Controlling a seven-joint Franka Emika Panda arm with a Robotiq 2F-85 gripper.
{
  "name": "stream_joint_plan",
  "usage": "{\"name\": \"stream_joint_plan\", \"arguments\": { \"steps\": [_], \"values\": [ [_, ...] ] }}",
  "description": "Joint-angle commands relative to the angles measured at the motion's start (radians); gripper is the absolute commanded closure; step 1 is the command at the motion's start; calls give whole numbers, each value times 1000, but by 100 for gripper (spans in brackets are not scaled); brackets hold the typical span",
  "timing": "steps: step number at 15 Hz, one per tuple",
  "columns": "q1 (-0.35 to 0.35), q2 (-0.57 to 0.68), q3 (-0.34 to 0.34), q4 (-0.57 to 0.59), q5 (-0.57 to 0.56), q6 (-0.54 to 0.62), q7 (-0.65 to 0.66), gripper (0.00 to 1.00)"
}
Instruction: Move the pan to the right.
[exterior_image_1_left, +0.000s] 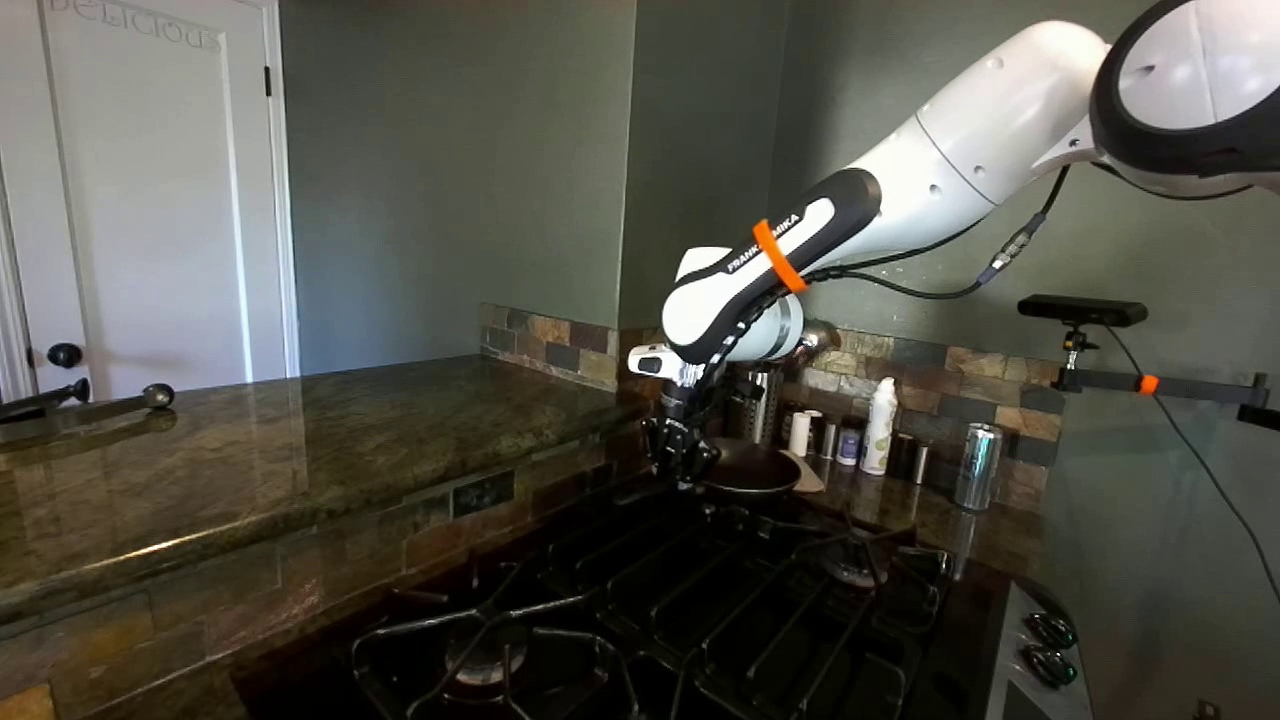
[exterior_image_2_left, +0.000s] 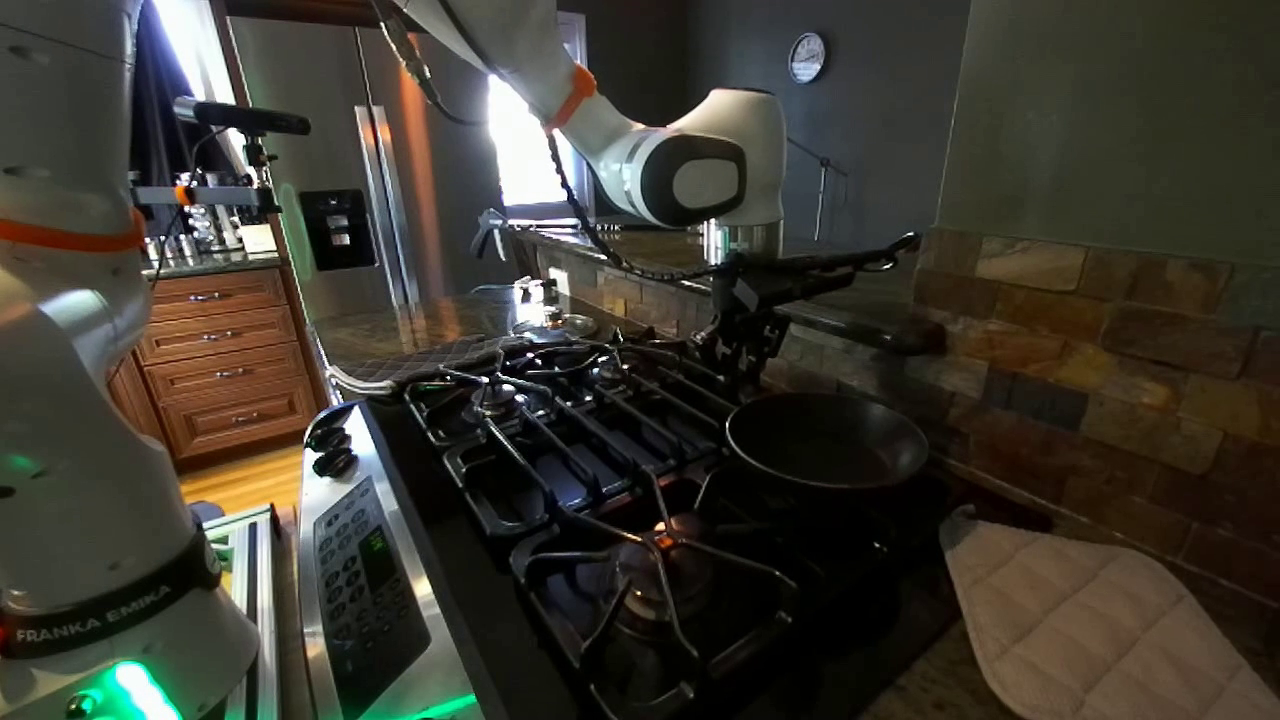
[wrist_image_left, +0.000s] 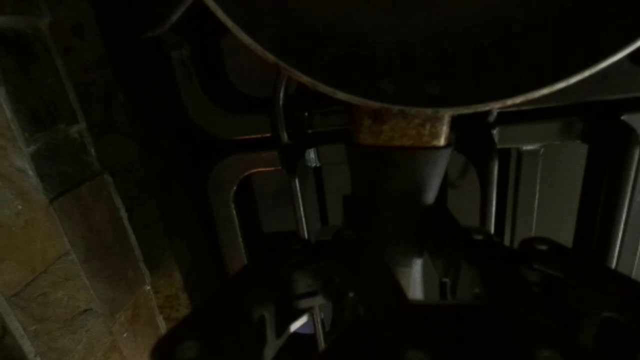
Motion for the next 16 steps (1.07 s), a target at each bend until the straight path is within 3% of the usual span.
{"name": "stream_joint_plan", "arguments": {
  "steps": [1, 3, 8, 11, 16],
  "values": [
    [-8, 20, 9, 25, 26, -4, -23, 42],
    [-11, 11, 9, 22, 36, -3, -21, 36],
    [-9, -1, 6, 19, 43, -8, -10, 0],
    [-11, -12, 8, 15, 66, -25, 2, 0],
    [2, -50, -20, -9, 73, -34, 226, 0]
  ]
}}
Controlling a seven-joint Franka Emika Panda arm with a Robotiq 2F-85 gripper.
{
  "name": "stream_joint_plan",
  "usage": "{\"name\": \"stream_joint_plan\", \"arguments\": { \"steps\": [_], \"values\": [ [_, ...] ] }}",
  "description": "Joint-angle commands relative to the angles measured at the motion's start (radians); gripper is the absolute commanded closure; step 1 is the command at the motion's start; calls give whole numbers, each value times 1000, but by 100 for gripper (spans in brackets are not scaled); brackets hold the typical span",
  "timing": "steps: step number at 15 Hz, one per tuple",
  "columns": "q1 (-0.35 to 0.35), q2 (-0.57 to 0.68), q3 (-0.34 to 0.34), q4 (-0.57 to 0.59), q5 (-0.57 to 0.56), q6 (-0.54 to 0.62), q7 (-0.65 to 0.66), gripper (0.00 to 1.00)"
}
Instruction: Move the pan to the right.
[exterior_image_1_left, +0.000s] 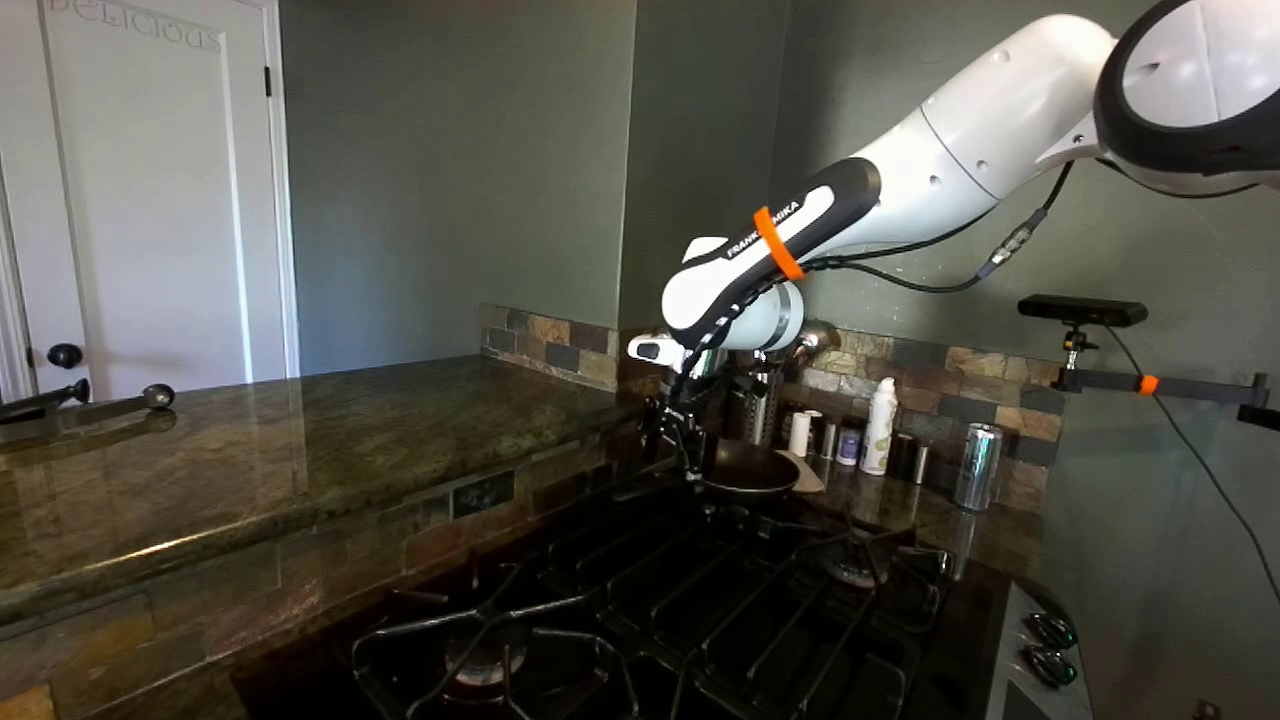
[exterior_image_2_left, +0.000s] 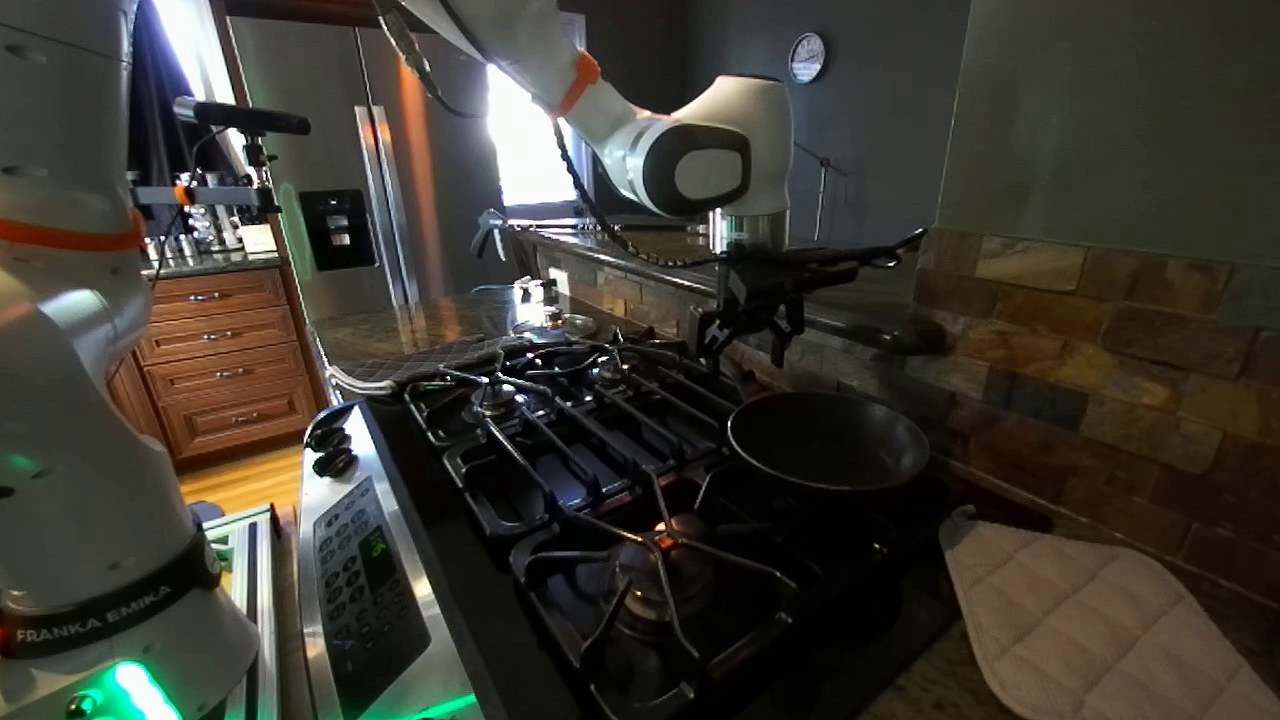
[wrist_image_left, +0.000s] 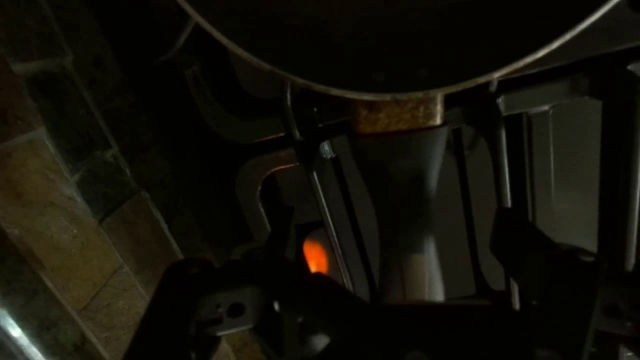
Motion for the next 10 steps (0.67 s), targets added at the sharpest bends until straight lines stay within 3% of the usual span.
{"name": "stream_joint_plan", "arguments": {
  "steps": [1, 6, 10],
  "values": [
    [-1, -52, -16, -35, 23, -21, 135, 0],
    [-15, -138, -44, -76, 7, -44, 245, 0],
    [-26, -219, -83, -78, -4, -148, 278, 0]
  ]
}}
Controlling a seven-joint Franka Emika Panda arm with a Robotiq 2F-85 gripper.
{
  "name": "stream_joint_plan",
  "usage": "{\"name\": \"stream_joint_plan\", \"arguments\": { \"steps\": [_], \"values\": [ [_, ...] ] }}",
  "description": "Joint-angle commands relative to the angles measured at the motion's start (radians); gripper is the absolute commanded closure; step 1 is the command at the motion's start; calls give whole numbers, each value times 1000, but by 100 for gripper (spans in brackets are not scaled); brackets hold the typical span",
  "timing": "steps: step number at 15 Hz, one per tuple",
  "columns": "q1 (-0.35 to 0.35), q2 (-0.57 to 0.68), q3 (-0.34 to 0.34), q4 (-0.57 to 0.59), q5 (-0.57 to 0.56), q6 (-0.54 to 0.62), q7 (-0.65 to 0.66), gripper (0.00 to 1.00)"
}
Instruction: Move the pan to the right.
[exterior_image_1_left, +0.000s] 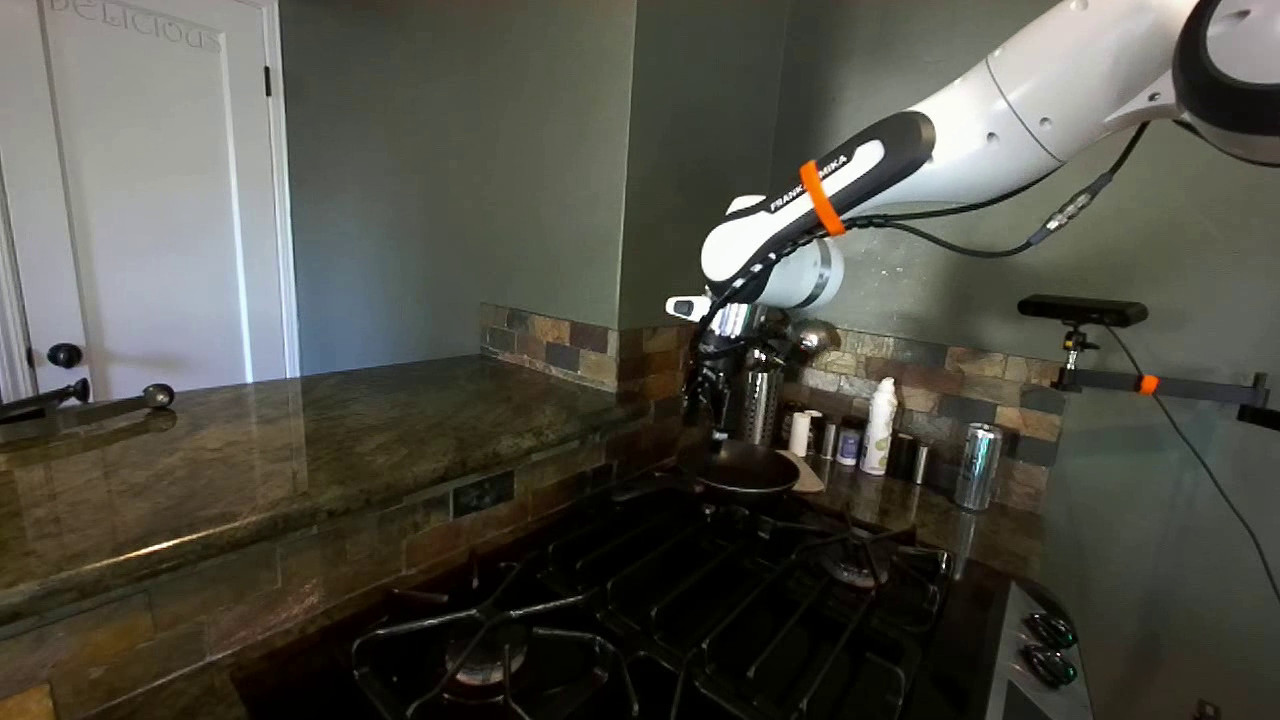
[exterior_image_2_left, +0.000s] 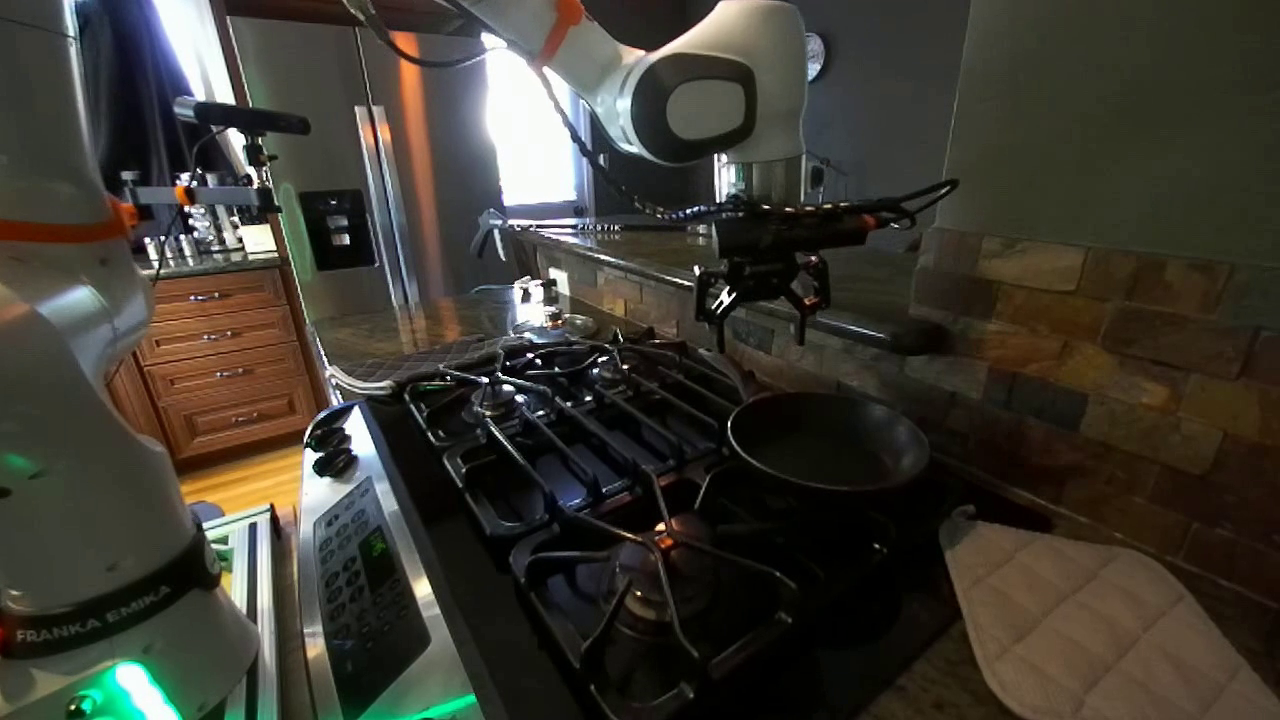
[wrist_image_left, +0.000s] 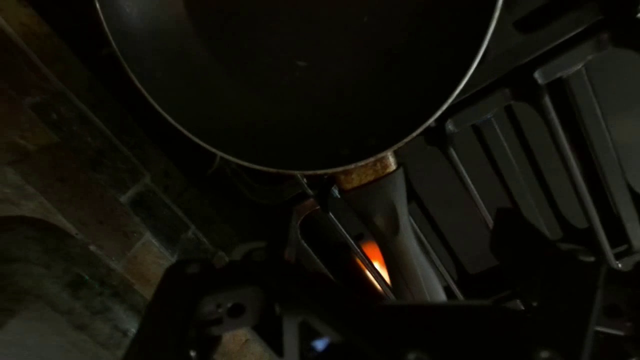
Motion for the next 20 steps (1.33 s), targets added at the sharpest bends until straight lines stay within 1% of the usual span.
{"name": "stream_joint_plan", "arguments": {
  "steps": [1, 2, 3, 6, 11, 14, 19, 20],
  "values": [
    [-8, -105, -34, -39, -3, -100, 40, 0],
    [-12, -124, -43, -40, 10, -129, 9, 0],
    [-12, -138, -55, -35, 2, -146, 33, 0],
    [-14, -187, -83, -38, 2, -182, 19, 0],
    [-11, -259, -116, -50, -22, -205, 74, 0],
    [-9, -292, -125, -55, -42, -221, 139, 0],
    [-3, -318, -135, -53, -38, -263, 183, 0],
    [1, -285, -140, -20, -25, -244, 152, 0]
  ]
}}
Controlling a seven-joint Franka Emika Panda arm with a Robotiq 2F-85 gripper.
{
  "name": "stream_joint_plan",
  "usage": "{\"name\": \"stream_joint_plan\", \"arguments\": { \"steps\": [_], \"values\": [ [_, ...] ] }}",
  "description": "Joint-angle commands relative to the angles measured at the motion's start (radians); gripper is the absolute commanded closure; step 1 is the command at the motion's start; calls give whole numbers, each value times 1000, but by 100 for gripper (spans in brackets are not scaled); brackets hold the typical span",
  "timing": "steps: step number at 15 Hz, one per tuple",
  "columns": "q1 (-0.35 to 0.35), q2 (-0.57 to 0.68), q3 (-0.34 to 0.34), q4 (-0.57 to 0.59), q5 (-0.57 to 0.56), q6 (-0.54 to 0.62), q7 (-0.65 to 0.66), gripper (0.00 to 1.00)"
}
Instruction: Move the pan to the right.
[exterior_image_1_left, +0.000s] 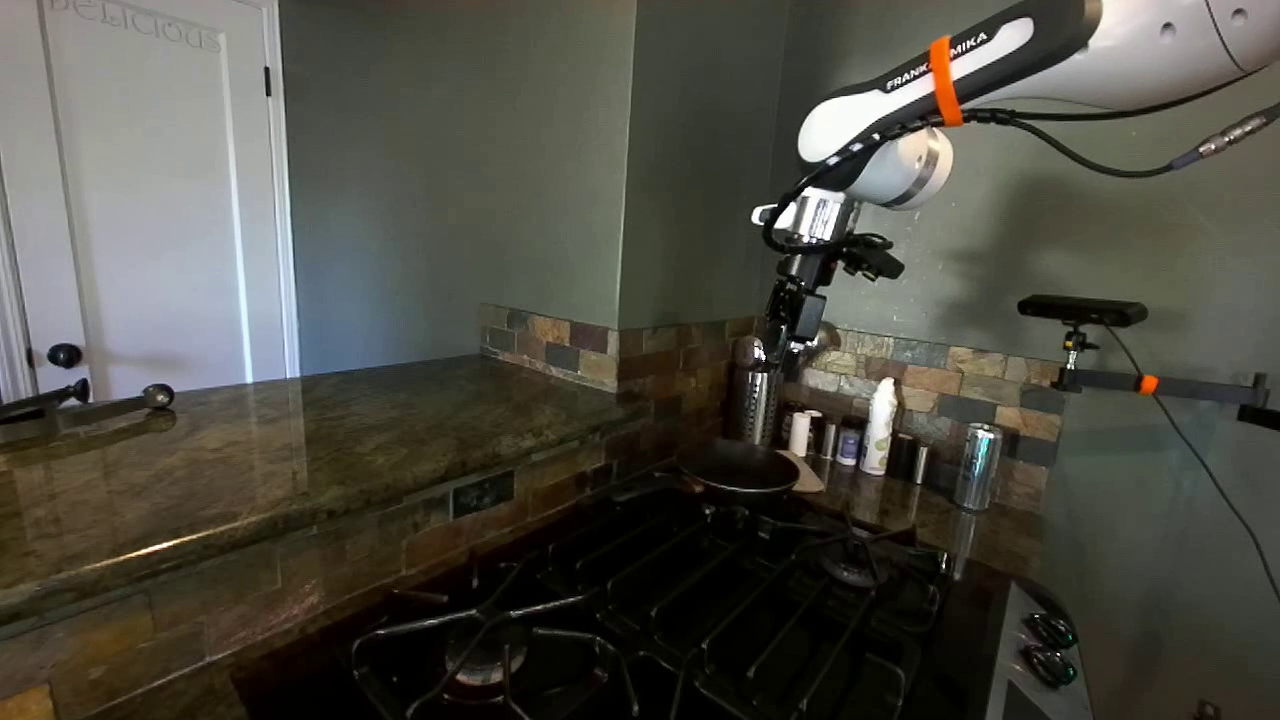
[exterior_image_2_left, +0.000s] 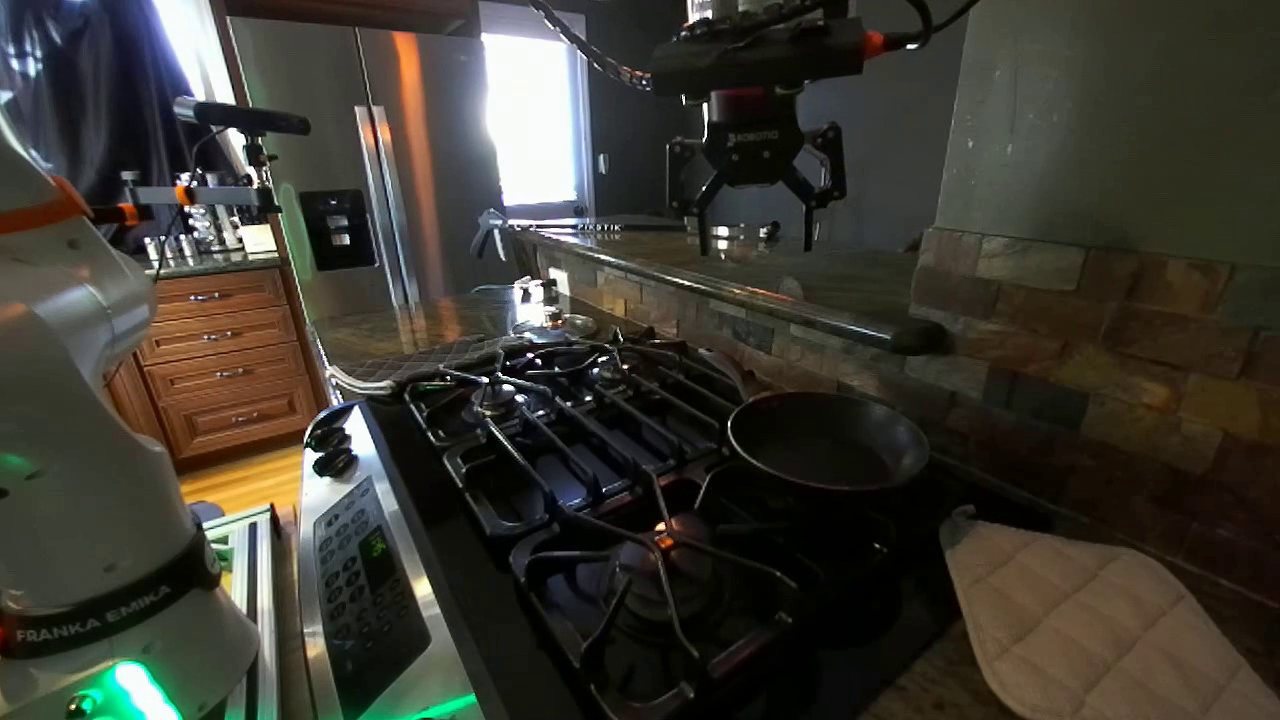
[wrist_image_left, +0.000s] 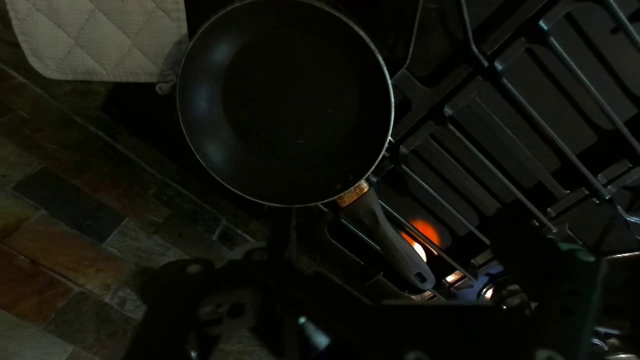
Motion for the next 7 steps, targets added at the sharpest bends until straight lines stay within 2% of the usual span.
{"name": "stream_joint_plan", "arguments": {
  "steps": [1, 7],
  "values": [
    [18, -3, -18, 2, -3, -6, 7, 0],
    [18, -4, -19, -1, -3, -7, 13, 0]
  ]
}}
